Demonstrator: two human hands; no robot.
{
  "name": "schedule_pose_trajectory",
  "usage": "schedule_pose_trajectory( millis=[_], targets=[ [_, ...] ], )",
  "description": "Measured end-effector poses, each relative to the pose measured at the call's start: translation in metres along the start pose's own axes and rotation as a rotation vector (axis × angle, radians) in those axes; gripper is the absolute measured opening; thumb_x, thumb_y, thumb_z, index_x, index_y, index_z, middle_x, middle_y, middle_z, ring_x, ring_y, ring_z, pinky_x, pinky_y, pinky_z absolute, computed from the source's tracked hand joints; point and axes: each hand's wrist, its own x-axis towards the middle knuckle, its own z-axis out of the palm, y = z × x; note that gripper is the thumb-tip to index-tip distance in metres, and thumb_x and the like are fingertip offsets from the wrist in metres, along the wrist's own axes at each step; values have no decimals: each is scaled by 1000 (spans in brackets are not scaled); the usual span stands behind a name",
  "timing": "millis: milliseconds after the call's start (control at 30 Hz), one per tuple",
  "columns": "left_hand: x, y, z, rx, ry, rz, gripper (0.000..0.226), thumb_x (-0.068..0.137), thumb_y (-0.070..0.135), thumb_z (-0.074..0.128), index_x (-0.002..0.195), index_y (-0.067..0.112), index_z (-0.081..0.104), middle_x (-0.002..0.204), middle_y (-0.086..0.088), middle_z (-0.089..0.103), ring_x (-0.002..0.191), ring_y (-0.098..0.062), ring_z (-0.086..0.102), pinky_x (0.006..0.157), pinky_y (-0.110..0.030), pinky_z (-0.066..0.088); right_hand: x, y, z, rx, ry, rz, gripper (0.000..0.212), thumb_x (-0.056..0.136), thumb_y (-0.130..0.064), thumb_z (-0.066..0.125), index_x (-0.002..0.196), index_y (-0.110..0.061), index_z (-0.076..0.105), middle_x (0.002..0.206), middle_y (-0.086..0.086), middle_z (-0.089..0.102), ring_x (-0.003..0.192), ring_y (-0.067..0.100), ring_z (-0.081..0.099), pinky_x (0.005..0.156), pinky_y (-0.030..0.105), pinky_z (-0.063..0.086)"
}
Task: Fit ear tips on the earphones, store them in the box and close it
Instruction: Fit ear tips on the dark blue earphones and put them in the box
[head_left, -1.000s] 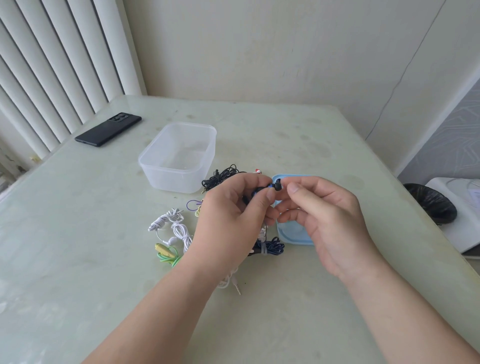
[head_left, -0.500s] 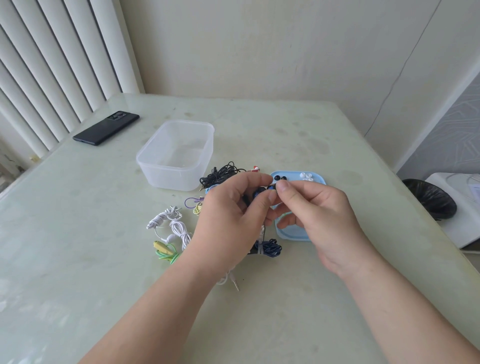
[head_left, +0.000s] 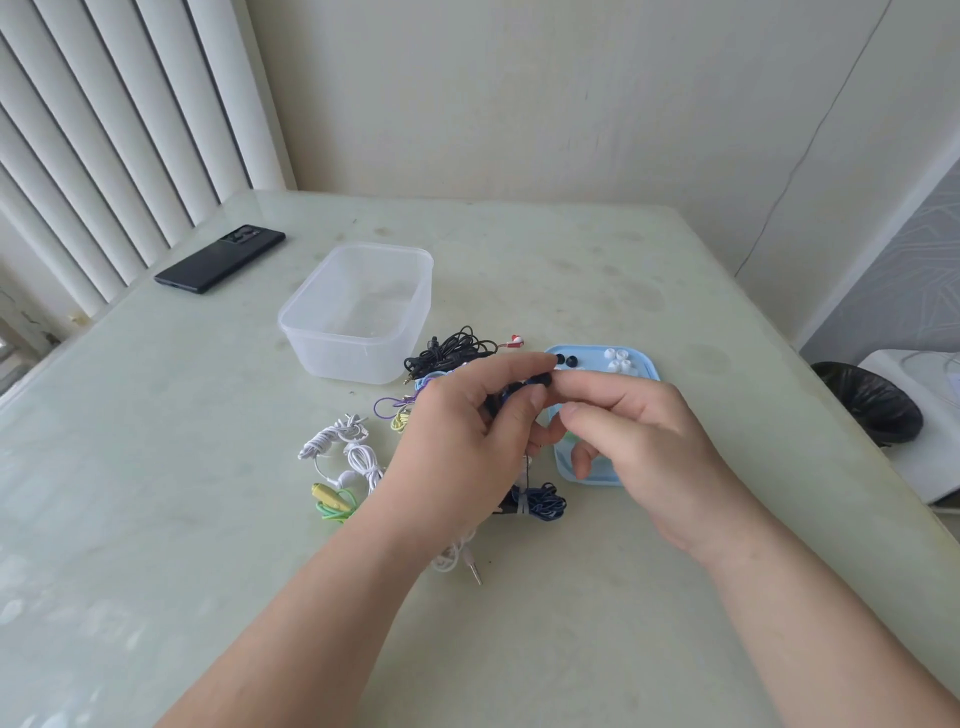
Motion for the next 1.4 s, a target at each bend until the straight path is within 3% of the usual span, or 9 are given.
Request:
schedule_pose_trajectory(
  millis=[200,333,500,667,733,867,1033,1267,1400],
  targets=[
    [3,4,-4,-169,95,-29,23,102,4,61,113,19,76,86,-10,78,78,-27,78,75,-37,65,-1,0,-1,7,-45,73,40,95,-13,69,131,-29,63,111,-6,77,103,15,73,71,27,50],
    [5,15,-9,-337,219,-40,21,103,7,62,112,20,75,82,-8,75,84,-28,78,76,-37,64,-4,-2,-2,-209,-194,35,50,75,-41,88,121,-43,71,108,-8,75,98,15,68,82,22,51],
    [6,27,-9,-409,271,-62,19,103,9,61,114,18,74,79,-2,75,78,-26,76,78,-39,64,-4,1,6,-309,-141,21,39,78,-31,88,114,-37,74,104,-18,75,90,3,67,73,11,44],
    [12,49,-8,-497,241,-64,18,104,8,60,116,13,72,83,-9,71,79,-26,75,83,-43,63,-3,3,10,-156,-72,77,72,60,-58,88,125,-41,63,100,-13,75,87,11,66,74,18,45],
    [14,60,-7,-531,205,-55,18,104,7,60,117,12,72,83,-10,71,79,-26,75,82,-38,63,-3,0,12,-35,-96,114,74,66,-52,91,130,-31,60,96,-7,77,86,14,68,67,26,46],
    [13,68,-11,-333,177,6,19,103,7,61,112,16,75,83,-6,72,79,-24,77,74,-30,62,-4,-10,19,329,-56,118,35,84,-16,77,117,-6,70,85,17,72,72,28,67,54,35,47],
    [12,52,-30,284,218,201,27,99,8,66,112,28,78,94,14,76,85,-7,73,78,-22,57,5,-16,25,593,73,274,20,97,-1,59,112,7,68,79,17,68,65,25,61,55,31,51],
    [36,65,-42,315,242,165,30,98,13,64,108,37,78,96,23,75,90,6,68,78,-10,52,44,-52,49,778,-23,276,22,99,-8,53,110,1,69,95,20,72,81,27,71,73,35,61],
    [78,87,-82,367,287,161,26,99,16,63,107,36,77,84,15,75,68,-16,71,60,-27,58,88,-77,59,696,-47,262,22,96,-9,53,107,-1,70,90,15,67,72,23,64,63,31,54]
  ],
)
